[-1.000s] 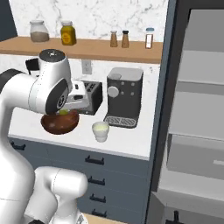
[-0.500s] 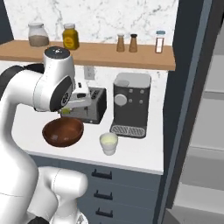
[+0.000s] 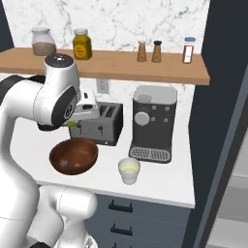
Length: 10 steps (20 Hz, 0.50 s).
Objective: Grab a lemon wedge from the fridge and one ice cube from the ice bowl, and put them in the glass of lemonade.
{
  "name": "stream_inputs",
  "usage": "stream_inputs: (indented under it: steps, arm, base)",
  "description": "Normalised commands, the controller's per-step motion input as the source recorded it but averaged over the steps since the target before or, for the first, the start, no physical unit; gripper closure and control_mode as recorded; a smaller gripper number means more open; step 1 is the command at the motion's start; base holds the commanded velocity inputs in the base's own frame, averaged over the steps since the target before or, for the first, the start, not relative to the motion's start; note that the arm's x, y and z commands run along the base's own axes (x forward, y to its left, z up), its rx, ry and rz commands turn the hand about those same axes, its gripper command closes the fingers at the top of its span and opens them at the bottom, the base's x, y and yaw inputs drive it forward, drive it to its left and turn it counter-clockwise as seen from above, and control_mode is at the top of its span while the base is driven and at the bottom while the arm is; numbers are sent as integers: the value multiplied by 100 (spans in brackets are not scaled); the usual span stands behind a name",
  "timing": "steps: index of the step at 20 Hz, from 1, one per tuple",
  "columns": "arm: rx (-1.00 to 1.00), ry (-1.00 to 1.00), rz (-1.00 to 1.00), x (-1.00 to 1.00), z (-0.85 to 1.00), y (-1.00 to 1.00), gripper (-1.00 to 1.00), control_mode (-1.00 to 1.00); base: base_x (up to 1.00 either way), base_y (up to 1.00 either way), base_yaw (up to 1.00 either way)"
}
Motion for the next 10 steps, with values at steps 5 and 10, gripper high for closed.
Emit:
stream_inputs:
  steps: [5,10]
  arm:
    - [0,0,0,0,0,0,100,100]
    - [0,0,0,0,0,0,100,100]
  base:
    - [0,-39,-1]
    - [37,0,0]
